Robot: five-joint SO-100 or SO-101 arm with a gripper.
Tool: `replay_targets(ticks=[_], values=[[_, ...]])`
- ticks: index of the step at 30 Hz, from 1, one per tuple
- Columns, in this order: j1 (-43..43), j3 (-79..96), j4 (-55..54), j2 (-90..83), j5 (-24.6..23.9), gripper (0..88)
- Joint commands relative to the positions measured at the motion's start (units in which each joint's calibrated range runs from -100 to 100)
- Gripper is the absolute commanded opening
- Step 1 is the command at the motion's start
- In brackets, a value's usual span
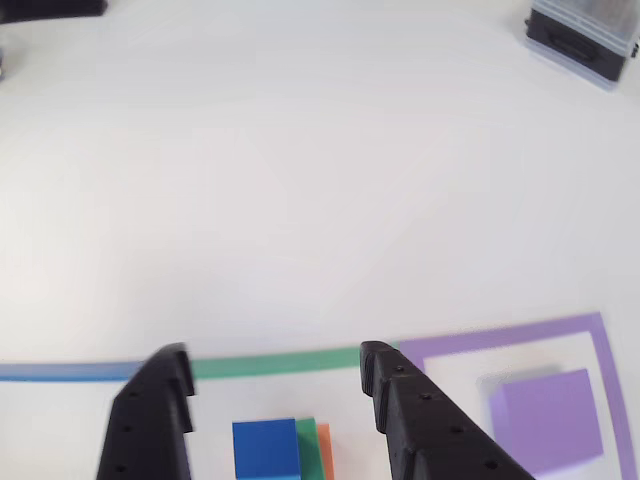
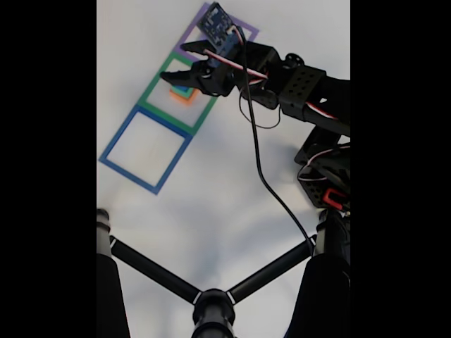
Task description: Tower of hanoi
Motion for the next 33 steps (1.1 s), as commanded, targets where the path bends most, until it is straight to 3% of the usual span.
replay_targets(ticks=[1,9,15,20,25,33], values=[[3.6,-26.5,37.4,-4.1,0.0,0.1],[13.5,-65.9,74.0,4.5,0.0,0.0],[20.6,-76.0,82.1,6.7,-0.4,0.8],[25.7,-61.1,76.6,1.8,0.0,14.0],[31.4,-37.6,62.4,-5.4,0.0,26.7],[34.4,-5.8,28.6,-10.9,0.0,29.8]])
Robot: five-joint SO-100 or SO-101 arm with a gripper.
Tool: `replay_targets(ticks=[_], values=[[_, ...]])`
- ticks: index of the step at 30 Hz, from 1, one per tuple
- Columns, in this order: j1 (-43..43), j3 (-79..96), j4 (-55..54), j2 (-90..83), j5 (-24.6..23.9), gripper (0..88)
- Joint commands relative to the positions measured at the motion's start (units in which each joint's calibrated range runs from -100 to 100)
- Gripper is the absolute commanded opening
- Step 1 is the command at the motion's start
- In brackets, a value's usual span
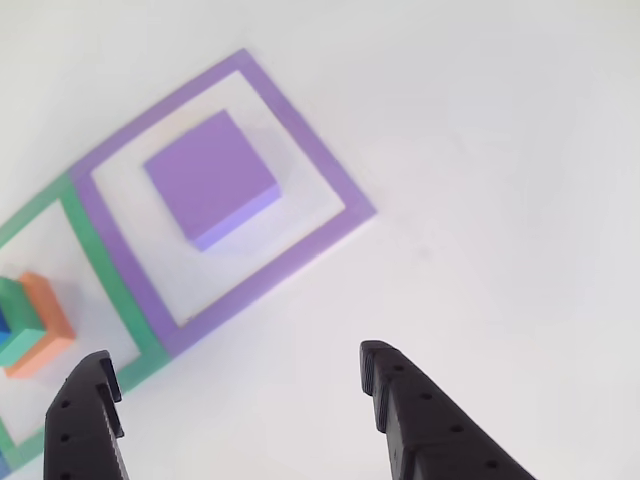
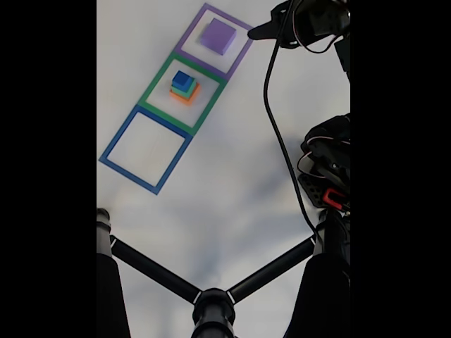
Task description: Tower of hanoi
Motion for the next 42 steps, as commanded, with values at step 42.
replay_targets(ticks=[42], values=[[-3.7,22.1,-105.2,58.9,0.0,43.0]])
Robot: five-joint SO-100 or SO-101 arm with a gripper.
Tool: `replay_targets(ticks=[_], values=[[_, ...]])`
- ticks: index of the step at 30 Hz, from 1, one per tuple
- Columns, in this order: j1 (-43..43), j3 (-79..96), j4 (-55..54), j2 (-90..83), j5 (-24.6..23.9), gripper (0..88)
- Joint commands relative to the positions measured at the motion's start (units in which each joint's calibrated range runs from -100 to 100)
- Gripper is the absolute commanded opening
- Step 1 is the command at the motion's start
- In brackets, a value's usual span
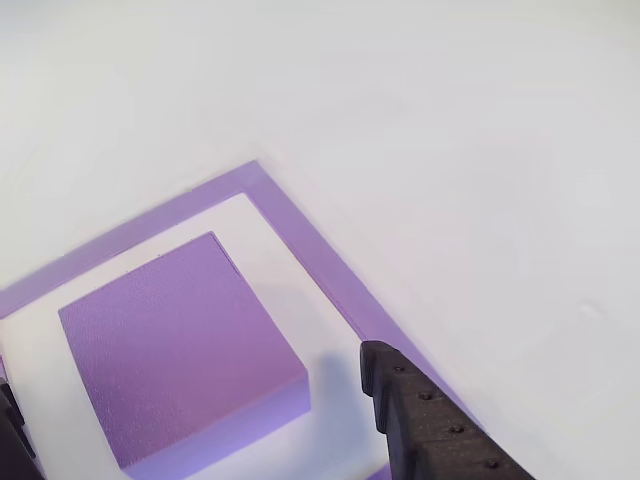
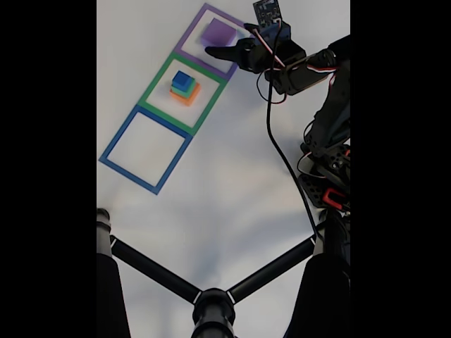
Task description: Tower of hanoi
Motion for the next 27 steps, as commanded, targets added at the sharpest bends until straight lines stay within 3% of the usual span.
replay_targets(ticks=[1,27], values=[[-1.0,-4.4,-2.1,1.3,0.2,43.1],[-4.4,-7.6,-2.5,5.7,0.2,40.5]])
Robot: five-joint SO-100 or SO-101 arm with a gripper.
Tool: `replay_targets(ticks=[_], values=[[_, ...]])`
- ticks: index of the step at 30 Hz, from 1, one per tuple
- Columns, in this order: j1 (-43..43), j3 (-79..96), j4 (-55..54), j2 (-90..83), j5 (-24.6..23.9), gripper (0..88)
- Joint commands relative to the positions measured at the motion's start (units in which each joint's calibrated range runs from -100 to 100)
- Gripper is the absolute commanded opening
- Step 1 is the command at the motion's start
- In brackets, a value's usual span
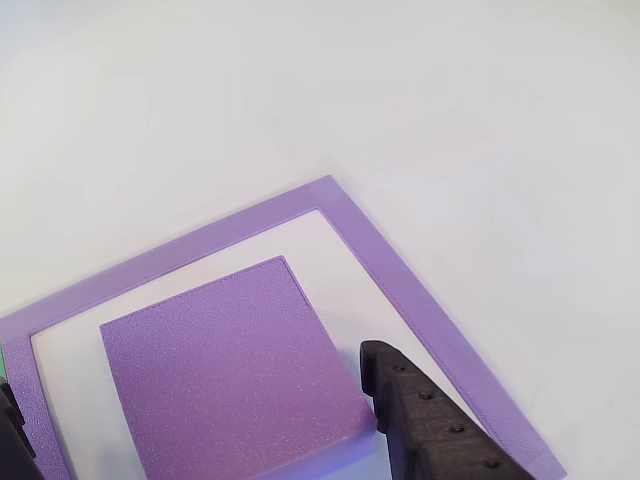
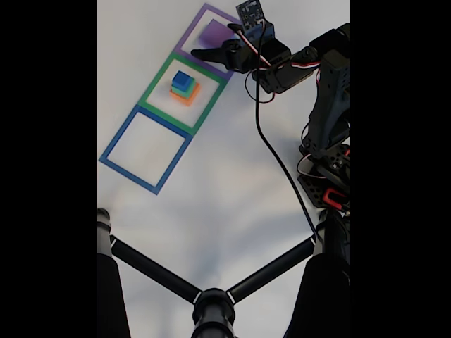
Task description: Tower of hanoi
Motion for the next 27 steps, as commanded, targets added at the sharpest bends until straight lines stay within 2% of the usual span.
replay_targets(ticks=[1,8,27], values=[[-0.2,-1.3,-1.5,-0.6,0.2,38.9],[0.0,-1.4,-1.5,-0.2,0.2,28.2],[0.7,-1.6,-1.5,-0.2,0.2,21.3]])
